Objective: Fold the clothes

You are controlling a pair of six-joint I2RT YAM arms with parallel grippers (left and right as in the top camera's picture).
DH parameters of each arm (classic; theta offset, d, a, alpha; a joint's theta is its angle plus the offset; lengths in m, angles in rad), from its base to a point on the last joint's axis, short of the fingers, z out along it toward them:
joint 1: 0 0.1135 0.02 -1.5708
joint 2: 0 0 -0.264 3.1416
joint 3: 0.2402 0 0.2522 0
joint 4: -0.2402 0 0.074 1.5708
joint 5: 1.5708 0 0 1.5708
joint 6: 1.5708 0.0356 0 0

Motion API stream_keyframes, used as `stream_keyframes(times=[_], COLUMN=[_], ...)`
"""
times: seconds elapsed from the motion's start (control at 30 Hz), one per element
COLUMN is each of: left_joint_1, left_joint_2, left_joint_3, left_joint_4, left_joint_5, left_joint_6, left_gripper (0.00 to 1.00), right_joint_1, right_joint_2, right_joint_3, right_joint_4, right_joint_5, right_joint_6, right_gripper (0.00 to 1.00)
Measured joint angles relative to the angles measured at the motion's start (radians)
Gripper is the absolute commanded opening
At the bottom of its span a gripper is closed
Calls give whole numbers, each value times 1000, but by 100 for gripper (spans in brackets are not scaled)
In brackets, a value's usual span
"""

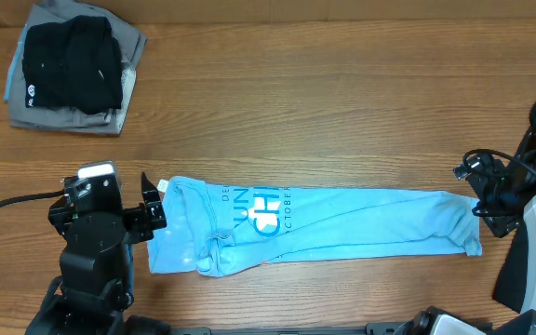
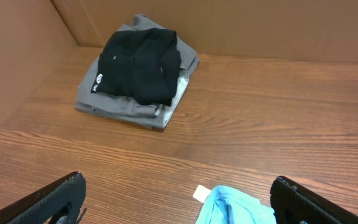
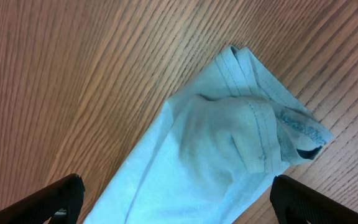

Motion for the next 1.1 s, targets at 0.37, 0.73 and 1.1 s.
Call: stream_keyframes(times=[0.37, 0.73, 1.1], left_joint_1=[0, 0, 0], left_joint_2=[0, 0, 0], left_joint_3=[0, 0, 0], left_joint_4=[-1, -1, -1], left_joint_5=[-14, -14, -14], left_joint_6=[0, 0, 0], left_gripper=[97, 96, 96], right_joint_1=[0, 0, 0], right_joint_2=[0, 0, 0], right_joint_3=[0, 0, 0], right_joint_4=[0, 2, 2], right_joint_5=[0, -1, 0], right_joint_6=[0, 0, 0], right_gripper=[100, 100, 100])
